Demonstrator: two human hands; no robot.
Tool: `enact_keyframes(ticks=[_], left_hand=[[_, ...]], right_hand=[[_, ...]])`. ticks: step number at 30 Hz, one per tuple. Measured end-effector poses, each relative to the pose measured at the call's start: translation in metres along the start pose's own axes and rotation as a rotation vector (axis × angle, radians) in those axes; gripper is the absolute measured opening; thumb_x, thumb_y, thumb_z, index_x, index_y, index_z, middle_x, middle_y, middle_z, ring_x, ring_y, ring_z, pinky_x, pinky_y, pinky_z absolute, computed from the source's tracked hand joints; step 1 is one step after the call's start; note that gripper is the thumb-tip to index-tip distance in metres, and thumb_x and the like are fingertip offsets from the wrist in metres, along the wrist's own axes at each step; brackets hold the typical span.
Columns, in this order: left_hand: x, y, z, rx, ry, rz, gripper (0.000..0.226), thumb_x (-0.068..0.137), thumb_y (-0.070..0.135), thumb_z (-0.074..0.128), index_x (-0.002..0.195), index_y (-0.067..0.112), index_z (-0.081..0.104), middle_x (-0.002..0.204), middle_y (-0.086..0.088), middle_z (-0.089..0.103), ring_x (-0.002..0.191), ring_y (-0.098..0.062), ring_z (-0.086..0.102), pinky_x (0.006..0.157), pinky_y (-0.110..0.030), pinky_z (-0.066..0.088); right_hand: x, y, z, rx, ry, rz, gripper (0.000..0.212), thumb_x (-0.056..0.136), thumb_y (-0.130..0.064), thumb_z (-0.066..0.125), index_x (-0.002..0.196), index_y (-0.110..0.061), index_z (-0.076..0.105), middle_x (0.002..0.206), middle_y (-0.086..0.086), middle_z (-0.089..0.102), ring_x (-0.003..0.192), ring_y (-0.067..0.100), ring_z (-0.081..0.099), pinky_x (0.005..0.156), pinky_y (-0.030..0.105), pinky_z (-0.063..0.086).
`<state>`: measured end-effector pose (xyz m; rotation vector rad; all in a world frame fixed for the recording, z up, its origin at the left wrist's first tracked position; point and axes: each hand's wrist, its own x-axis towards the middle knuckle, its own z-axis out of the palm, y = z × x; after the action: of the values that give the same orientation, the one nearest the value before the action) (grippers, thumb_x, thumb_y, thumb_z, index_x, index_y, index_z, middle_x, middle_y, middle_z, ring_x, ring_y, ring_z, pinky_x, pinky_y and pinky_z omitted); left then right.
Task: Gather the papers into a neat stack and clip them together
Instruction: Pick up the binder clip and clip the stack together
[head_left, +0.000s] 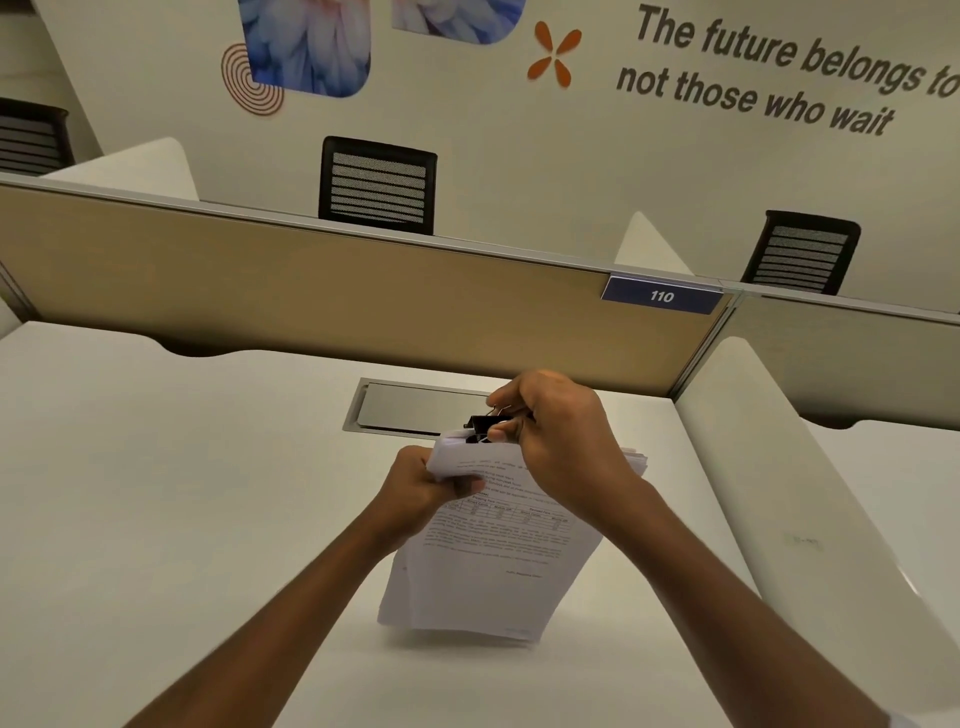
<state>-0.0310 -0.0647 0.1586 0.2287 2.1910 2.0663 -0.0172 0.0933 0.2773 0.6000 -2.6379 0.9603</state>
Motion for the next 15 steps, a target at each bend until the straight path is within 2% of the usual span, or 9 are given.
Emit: enact_keyframes(ticks=[7,11,15], left_hand=[[-0.0035,0.0007,0.0002,0.019,-0.016,0.027,0.029,0.082,0.009,0.071,0.098,0.032,0.066,0.082,0.018,0.071,0.081,-0.005,0.07,0.065,-0.016,0.055],[-0.0038,0.0039,0.0,0.039,-0.036,0.032,0.028,0.084,0.007,0.068,0.095,0.032,0.065,0.075,0.025,0.071,0.082,0.0,0.069,0.064,-0.013,0.053],[-0.0052,0.0066,-0.0004,0.063,-0.05,0.04,0.029,0.085,0.005,0.067,0.095,0.032,0.063,0.073,0.026,0.071,0.079,0.005,0.067,0.064,-0.009,0.052]], right_hand=[[-0.0008,-0.0015,-0.004,-0.012,-0.089,0.053,0.025,0.084,0.015,0.053,0.095,-0.002,0.067,0.09,0.001,0.062,0.063,-0.003,0.06,0.069,0.013,0.055],[0.0003,-0.0026,-0.0061,-0.037,-0.13,0.078,0.023,0.085,0.011,0.057,0.096,-0.004,0.069,0.088,0.001,0.064,0.061,-0.005,0.06,0.067,0.006,0.05],[0.0012,-0.0049,-0.0098,-0.028,-0.155,0.108,0.022,0.086,0.009,0.057,0.097,-0.005,0.07,0.088,0.003,0.067,0.065,0.001,0.064,0.073,0.017,0.056]])
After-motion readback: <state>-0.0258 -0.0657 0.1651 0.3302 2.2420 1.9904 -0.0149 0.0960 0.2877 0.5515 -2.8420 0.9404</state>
